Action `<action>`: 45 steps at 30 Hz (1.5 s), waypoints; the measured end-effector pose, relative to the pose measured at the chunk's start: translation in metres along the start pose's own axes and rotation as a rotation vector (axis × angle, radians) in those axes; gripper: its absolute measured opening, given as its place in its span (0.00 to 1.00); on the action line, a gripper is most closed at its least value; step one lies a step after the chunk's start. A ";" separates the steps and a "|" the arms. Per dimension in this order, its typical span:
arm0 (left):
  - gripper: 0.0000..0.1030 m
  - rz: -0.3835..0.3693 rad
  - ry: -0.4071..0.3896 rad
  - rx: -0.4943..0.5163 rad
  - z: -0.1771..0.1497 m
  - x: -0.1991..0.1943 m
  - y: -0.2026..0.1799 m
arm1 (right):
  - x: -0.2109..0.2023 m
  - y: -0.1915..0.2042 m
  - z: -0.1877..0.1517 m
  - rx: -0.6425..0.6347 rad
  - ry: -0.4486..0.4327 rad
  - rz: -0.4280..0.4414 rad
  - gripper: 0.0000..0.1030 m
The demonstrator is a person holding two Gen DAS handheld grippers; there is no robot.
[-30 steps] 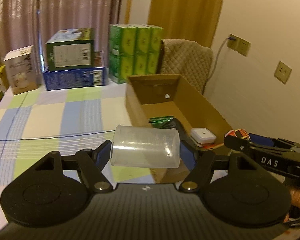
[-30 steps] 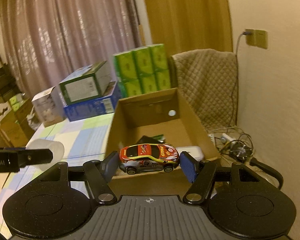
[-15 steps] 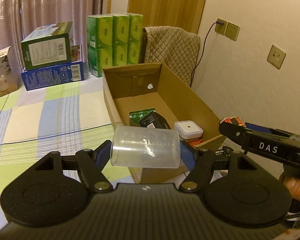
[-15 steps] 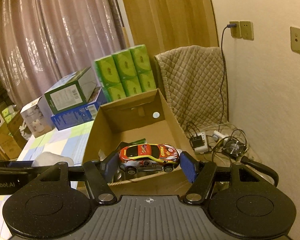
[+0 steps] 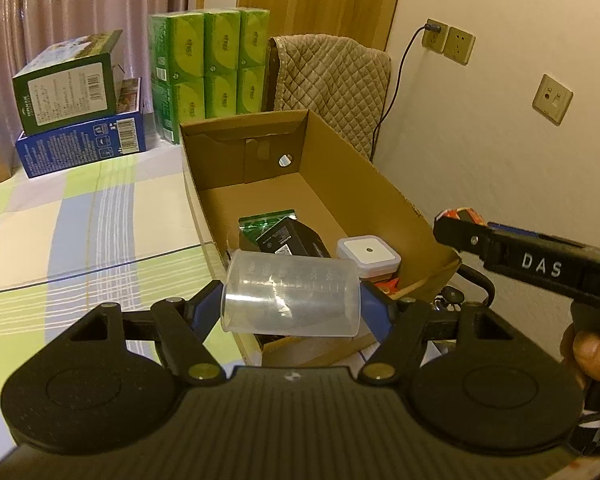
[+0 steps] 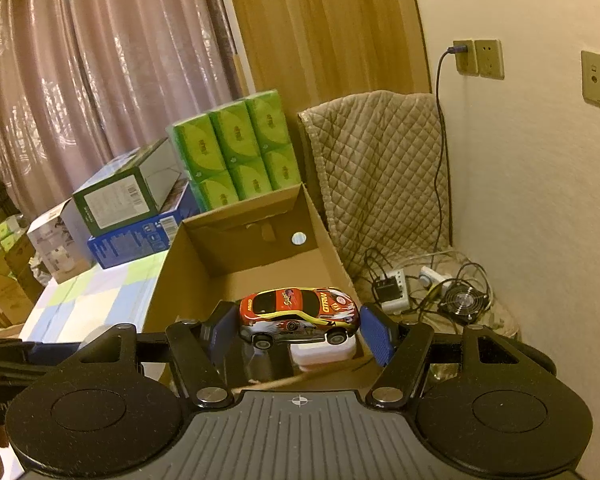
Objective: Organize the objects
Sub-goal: 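Carry the plastic cup and toy car over the cardboard box with both grippers, then lower the plastic cup into the box and open the left gripper, then lower the toy car into the box and open the right gripper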
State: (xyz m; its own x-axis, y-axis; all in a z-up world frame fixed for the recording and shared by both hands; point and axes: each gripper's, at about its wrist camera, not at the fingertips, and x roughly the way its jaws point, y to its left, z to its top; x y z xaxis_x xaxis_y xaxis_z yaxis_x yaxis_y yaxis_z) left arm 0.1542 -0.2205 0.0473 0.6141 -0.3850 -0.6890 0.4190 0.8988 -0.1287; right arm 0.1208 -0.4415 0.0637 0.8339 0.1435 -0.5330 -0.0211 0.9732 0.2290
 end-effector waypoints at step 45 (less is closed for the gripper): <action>0.76 0.015 0.023 -0.028 -0.007 0.020 0.028 | 0.035 0.010 0.012 0.004 0.039 0.041 0.62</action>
State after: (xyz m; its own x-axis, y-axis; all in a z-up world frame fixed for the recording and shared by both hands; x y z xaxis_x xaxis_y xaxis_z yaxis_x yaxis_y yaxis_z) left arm 0.1738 -0.2015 0.0248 0.6044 -0.3668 -0.7072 0.3907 0.9101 -0.1381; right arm 0.1566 -0.4284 0.0570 0.8104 0.1899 -0.5543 -0.0524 0.9657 0.2542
